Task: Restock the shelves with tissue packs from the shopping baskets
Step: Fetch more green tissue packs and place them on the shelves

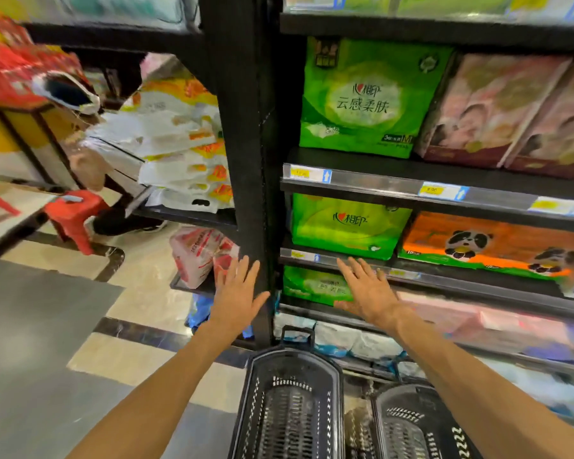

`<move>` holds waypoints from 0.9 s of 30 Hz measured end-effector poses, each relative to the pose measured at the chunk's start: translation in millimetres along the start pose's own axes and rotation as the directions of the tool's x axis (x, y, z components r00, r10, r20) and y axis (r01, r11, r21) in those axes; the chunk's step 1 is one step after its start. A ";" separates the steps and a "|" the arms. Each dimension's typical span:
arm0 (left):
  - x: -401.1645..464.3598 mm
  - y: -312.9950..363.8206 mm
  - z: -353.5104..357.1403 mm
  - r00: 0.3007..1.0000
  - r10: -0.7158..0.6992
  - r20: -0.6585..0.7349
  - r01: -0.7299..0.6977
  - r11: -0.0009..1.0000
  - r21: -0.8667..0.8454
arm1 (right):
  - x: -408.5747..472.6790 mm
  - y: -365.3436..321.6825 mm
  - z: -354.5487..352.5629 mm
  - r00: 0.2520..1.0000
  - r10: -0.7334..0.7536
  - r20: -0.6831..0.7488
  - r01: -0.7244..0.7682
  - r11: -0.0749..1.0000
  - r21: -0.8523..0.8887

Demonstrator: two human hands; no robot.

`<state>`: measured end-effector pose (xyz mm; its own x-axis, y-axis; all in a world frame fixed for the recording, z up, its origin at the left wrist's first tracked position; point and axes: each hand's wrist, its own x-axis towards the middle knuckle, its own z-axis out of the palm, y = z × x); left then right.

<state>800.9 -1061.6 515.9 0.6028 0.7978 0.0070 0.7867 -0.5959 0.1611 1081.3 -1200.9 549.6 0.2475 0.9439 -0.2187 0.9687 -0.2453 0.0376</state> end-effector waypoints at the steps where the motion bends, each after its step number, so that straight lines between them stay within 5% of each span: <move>1: -10.9 -14.2 -4.8 1.000 -0.001 0.008 0.001 1.000 -0.001 | -4.5 -18.1 -5.7 1.000 -0.019 -0.016 0.019 1.000 -0.006; 7: -89.6 -101.8 -39.9 0.994 -0.010 -0.105 0.007 1.000 -0.025 | -12.3 -145.3 -28.7 0.984 -0.162 -0.076 0.163 0.987 0.000; 12: -168.8 -194.9 -55.7 0.966 -0.206 -0.156 0.197 0.978 -0.071 | -2.9 -274.2 -50.0 0.934 -0.351 -0.067 0.353 0.935 0.014; 19: -309.1 -310.7 -98.0 0.818 -0.528 -0.229 0.514 0.849 -0.124 | 16.1 -469.3 -61.1 0.726 -0.683 -0.085 0.677 0.731 -0.087; 27: -451.3 -412.5 -103.4 0.530 -0.814 -0.238 0.824 0.560 -0.083 | 7.9 -681.3 -62.7 0.391 -0.918 -0.072 0.914 0.396 -0.088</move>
<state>190.6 -1166.4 548.3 -0.3528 0.9295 0.1071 0.9267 0.3313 0.1776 424.5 -1012.5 583.3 -0.7908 0.6100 -0.0494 0.6116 0.7849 -0.0995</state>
